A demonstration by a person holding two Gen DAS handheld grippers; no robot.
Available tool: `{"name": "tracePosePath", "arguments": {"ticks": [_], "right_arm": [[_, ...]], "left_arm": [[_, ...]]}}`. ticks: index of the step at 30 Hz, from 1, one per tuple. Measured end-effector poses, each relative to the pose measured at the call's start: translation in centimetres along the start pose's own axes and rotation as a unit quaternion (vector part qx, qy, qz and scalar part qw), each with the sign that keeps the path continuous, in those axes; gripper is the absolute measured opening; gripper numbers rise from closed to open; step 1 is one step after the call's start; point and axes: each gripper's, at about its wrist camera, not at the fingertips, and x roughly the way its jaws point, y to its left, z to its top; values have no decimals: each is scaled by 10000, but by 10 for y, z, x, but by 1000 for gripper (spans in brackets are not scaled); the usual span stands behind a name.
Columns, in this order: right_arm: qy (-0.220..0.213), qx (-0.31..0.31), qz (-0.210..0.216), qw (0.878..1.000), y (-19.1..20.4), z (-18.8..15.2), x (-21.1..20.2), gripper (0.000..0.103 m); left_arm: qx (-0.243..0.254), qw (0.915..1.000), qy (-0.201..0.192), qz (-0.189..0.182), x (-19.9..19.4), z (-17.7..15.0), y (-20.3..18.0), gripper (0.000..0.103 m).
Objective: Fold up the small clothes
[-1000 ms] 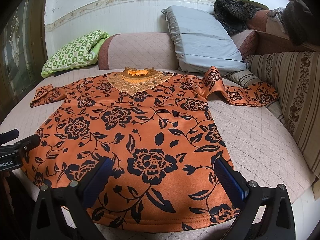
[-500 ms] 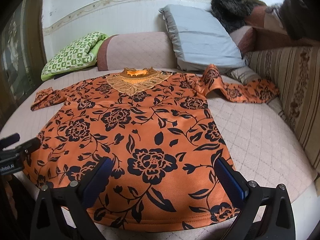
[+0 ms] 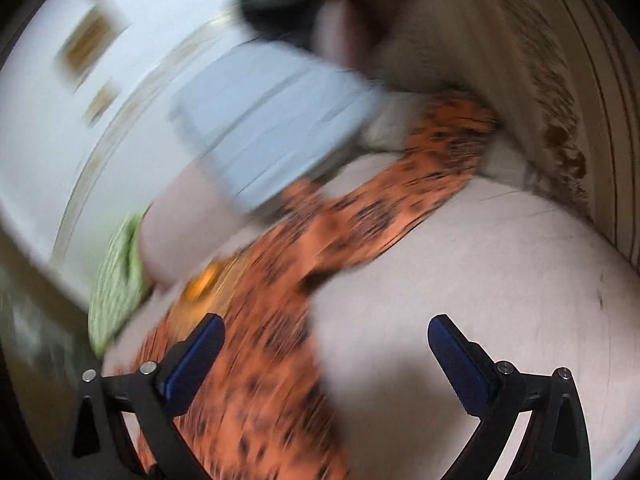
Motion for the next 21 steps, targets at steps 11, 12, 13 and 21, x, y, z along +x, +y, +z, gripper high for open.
{"name": "tracePosePath", "arguments": {"ticks": [11,12,13,21], "right_arm": [[147,1251,-585,9903,-91,123,127,72],[196,1307,-715,9886,-94,125,135,72],[160,1294,-785,9884,-95,128,142,72],[115,472,-1377,9893,-47,155,159,8]], "left_arm": [[-389,9909,1271,219,93,-24,15,103],[-347,9905,1313,193,96,-25,13,103],[-302,9903,1348,165,99,-25,9,103],[-193,9906,1351,-39,92,-24,4,103]]}}
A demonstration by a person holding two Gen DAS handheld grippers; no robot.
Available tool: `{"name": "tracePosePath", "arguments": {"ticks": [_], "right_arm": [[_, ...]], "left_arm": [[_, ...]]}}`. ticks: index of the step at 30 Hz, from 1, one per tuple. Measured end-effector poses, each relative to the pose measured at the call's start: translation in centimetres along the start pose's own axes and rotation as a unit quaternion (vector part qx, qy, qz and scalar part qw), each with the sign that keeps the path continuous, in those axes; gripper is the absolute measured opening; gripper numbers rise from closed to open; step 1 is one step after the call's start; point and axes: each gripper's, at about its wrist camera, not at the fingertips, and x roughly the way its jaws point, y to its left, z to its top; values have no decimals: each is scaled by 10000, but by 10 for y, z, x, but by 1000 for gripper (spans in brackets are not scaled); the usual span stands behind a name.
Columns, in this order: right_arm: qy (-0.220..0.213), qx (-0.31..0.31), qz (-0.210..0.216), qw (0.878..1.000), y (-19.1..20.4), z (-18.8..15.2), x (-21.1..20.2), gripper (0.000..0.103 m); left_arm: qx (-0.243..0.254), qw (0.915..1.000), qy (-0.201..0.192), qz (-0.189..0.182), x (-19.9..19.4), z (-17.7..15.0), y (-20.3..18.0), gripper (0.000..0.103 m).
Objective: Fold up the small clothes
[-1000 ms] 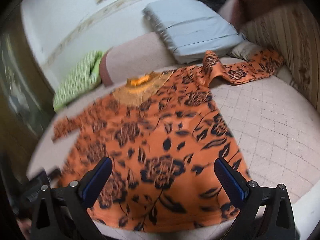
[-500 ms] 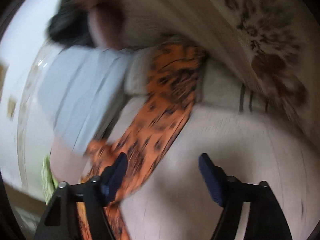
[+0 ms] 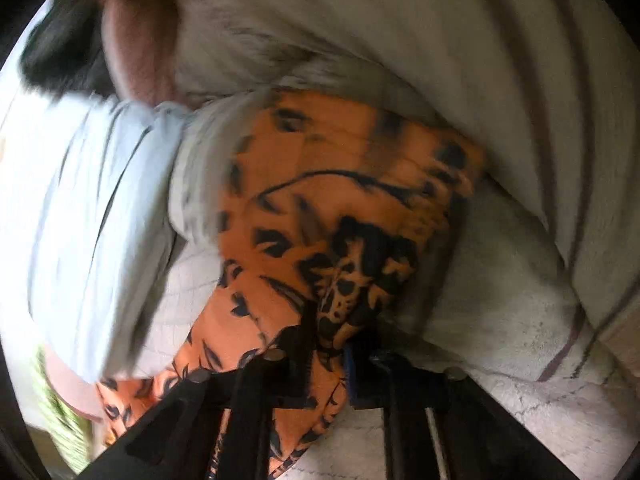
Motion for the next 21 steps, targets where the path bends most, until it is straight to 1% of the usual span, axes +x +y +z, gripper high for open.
{"name": "tracePosePath", "arguments": {"ticks": [2,3,4,6,7,9,11,12,13,14,15,16,17,18,19,20,21], "right_arm": [[-216,-304,229,9990,31,-1,-21,8],[-362,-501,407,9973,53,-1,-35,7],[-493,-789,684,9933,84,-3,-56,7],[-599,-1219,1110,9845,137,-13,-83,7],[-631,-1592,1442,9746,178,-28,-103,7],[-572,-2107,1850,9582,234,-58,-125,7],[-400,-2630,2255,9372,298,-109,-140,7],[-299,-2786,2367,9303,320,-131,-142,7],[-134,-3022,2475,9204,348,-166,-138,7],[-28,-3180,2492,9147,366,-193,-133,7],[85,-3288,2469,9115,377,-219,-126,7],[389,-3412,2411,9077,389,-257,-107,8],[705,-3579,2296,9023,398,-281,-86,11],[1086,-3863,2104,8915,405,-312,-66,14],[1496,-4184,1859,8764,411,-345,-43,19],[1853,-4468,1498,8623,410,-373,-19,30],[1961,-4538,1360,8585,404,-385,-11,43]], "left_arm": [[-136,9999,-28,-66,-3,2,6,103],[-209,9997,-42,-104,-6,2,10,103],[-280,9995,-75,-136,-9,3,13,103],[-377,9989,-183,-191,-16,5,19,103],[-410,9986,-241,-214,-20,5,21,103],[-450,9981,-348,-245,-27,6,24,103],[-478,9975,-434,-288,-34,7,28,103],[-503,9972,-467,-302,-37,6,30,103],[-524,9970,-486,-307,-39,6,32,103],[-543,9968,-503,-309,-41,6,35,103],[-562,9966,-514,-310,-43,6,37,103],[-595,9963,-542,-308,-45,6,40,103],[-614,9961,-557,-297,-45,6,42,103],[-633,9960,-564,-265,-46,6,44,103],[-637,9961,-559,-246,-46,6,46,103],[-641,9961,-553,-232,-46,5,47,103],[-650,9961,-553,-213,-46,6,49,103]]}}
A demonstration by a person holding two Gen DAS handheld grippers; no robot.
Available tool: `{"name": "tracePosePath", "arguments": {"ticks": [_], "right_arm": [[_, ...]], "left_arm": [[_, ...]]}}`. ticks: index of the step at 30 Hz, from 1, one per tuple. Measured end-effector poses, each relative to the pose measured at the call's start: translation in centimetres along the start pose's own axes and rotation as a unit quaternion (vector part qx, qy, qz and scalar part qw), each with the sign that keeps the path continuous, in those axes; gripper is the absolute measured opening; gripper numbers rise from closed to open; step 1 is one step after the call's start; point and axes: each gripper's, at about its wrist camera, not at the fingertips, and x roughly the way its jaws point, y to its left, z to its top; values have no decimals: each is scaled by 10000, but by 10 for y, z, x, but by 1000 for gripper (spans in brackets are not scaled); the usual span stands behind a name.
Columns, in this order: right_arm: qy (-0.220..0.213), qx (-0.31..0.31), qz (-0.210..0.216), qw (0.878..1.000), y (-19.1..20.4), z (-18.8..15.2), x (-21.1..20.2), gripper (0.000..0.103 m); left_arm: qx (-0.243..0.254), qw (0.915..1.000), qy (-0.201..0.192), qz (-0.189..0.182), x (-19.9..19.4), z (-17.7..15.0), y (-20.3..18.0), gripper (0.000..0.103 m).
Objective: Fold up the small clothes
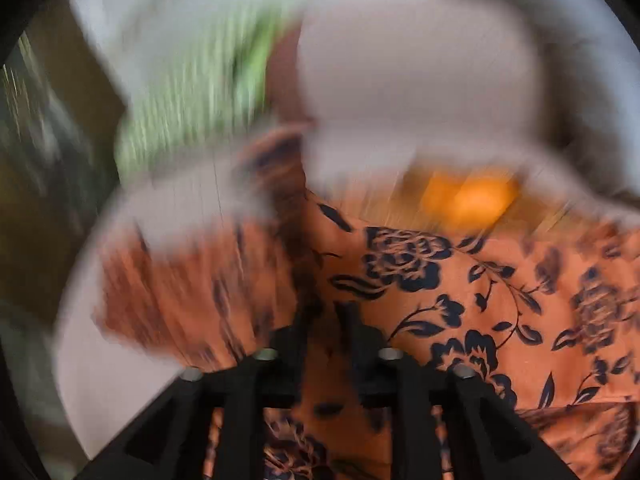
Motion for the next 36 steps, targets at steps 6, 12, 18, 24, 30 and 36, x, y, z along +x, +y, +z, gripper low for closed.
{"name": "tracePosePath", "arguments": {"ticks": [6,12,18,24,30,36], "right_arm": [[-593,-240,532,9965,-12,-45,-59,76],[-931,921,256,9911,-113,-72,-121,81],[-970,1564,633,9809,-179,-159,-155,83],[-1126,1703,698,9765,-197,-180,-152,84],[-960,1313,934,9823,-174,-165,-135,84],[-902,1380,1091,9803,-179,-167,-135,84]], "left_arm": [[-328,9993,57,-167,2,3,9,103],[-365,9993,37,12,2,3,13,103],[-1518,9884,-17,-96,6,44,80,103],[-2121,9662,349,1422,78,122,191,93],[858,9229,714,3684,152,178,174,73],[1986,8875,998,4036,207,186,167,73]]}}
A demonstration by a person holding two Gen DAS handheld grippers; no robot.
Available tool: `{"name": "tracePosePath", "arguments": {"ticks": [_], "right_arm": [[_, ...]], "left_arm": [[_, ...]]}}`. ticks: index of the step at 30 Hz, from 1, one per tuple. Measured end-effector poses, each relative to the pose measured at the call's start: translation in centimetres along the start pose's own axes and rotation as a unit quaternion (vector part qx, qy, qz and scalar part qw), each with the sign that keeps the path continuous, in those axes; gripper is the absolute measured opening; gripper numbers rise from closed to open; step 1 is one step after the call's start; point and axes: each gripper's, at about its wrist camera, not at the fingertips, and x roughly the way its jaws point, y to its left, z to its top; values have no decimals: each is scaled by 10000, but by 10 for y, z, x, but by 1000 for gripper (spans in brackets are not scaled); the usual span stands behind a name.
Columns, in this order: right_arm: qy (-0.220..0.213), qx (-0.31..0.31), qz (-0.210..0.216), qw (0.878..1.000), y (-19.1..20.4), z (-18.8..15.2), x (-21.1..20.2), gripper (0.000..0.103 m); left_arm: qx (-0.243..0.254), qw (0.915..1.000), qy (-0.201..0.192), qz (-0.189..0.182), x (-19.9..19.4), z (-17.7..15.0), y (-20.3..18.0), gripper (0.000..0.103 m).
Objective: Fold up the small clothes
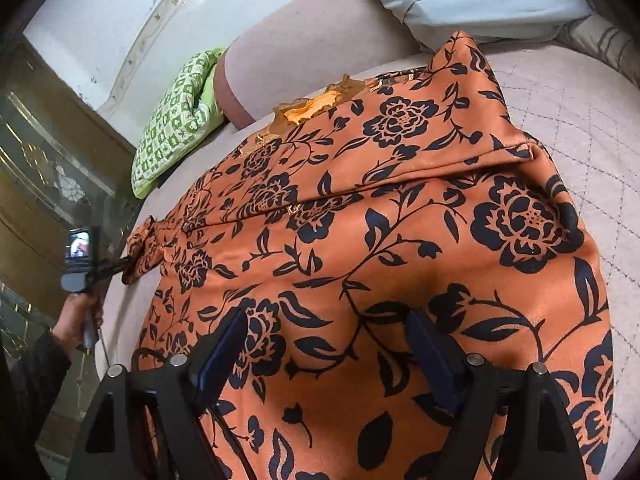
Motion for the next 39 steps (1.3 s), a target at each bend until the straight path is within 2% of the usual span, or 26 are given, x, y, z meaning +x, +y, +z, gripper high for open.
{"name": "tracePosePath", "arguments": {"ticks": [3,6,10,12,13,14,17,19,23,26,29,32,34,36,39], "right_arm": [[62,160,58,9998,-5,-1,4,84],[54,179,63,9998,-5,0,4,84],[49,143,45,9999,-3,-1,3,84],[44,163,49,9998,-3,-1,3,83],[41,183,58,9998,-3,-1,3,83],[42,192,64,9998,-2,-1,3,83],[41,193,73,9998,-1,-1,3,84],[32,211,96,9997,-1,-1,4,84],[-3,306,162,9994,-4,0,4,84],[-63,388,215,9990,-6,1,0,84],[-158,479,281,9983,-8,1,-7,84],[-222,587,385,9973,-11,2,-14,84],[-276,647,425,9966,-14,4,-17,84],[-315,746,471,9956,-18,5,-20,84],[-402,906,557,9935,-25,8,-24,84]], "left_arm": [[173,9995,9,-271,3,7,-11,70],[409,9983,-277,-306,-5,6,-19,70],[262,9988,-128,-391,5,5,-15,68],[213,9988,-158,-423,7,6,-12,50],[235,9990,-131,-362,10,7,-12,24],[218,9992,-59,-318,15,8,-10,11],[-117,9994,106,-302,28,5,6,7],[-448,9979,185,-438,28,4,18,6],[-969,9921,-209,-774,-12,19,37,6],[-1306,9799,-817,-1271,-78,40,45,6],[-1351,9619,-1527,-1823,-157,64,34,6],[-1326,9362,-2072,-2510,-228,89,6,6],[-1232,9185,-2340,-2938,-268,101,-24,6],[-1090,8998,-2458,-3436,-302,109,-72,6],[-769,8837,-2342,-3979,-325,109,-142,6]]}}
